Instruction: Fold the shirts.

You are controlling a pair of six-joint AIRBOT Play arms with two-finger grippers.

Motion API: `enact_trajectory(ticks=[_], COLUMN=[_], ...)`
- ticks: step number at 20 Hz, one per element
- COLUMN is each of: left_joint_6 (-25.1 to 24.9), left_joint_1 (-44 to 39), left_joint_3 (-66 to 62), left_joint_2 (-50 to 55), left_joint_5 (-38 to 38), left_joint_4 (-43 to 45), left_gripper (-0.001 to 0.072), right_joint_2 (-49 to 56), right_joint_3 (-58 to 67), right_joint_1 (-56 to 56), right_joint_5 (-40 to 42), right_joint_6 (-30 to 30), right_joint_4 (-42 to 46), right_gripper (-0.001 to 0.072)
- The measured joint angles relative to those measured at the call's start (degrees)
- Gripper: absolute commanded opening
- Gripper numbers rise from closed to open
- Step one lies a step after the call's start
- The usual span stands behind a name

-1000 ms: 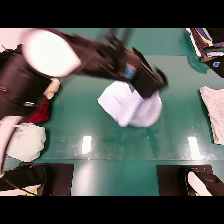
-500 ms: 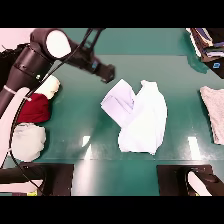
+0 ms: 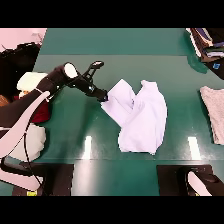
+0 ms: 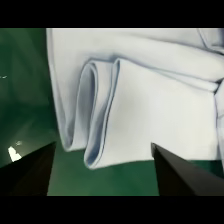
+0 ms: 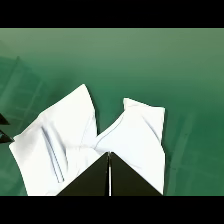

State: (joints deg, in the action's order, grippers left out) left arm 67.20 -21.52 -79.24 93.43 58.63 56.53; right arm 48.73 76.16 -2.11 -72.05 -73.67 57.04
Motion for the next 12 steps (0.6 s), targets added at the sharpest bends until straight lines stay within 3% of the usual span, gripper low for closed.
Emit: enact_trajectory(ticks=[4,9,10,11,12], left_joint_6=[-4.8,-6.2,-6.1,-5.8,-5.7], left_joint_1=[-2.5,-4.6,-4.7,-4.8,-4.9], left_joint_3=[0.5,0.7,0.7,0.7,0.7], left_joint_2=[1.9,3.5,3.7,3.8,3.9], left_joint_5=[-3.4,-4.6,-4.6,-4.6,-4.3], left_joint_4=[-4.1,-4.5,-4.0,-3.8,-3.6], left_gripper=[0.0707,0.0706,0.0653,0.0366,0.0155], right_joint_2=[0.0,0.0,0.0,0.0,0.0], right_joint_3=[0.0,-0.1,-0.1,-0.1,-0.1], right_joint_1=[0.0,0.0,0.0,0.0,0.0], right_joint_5=[-0.1,-0.1,-0.1,-0.2,-0.2], right_joint_6=[0.0,-0.7,-1.0,-1.2,-1.4], right_joint_4=[0.0,0.0,0.0,0.0,0.0], right_gripper=[0.0019,0.002,0.0019,0.0019,0.0019])
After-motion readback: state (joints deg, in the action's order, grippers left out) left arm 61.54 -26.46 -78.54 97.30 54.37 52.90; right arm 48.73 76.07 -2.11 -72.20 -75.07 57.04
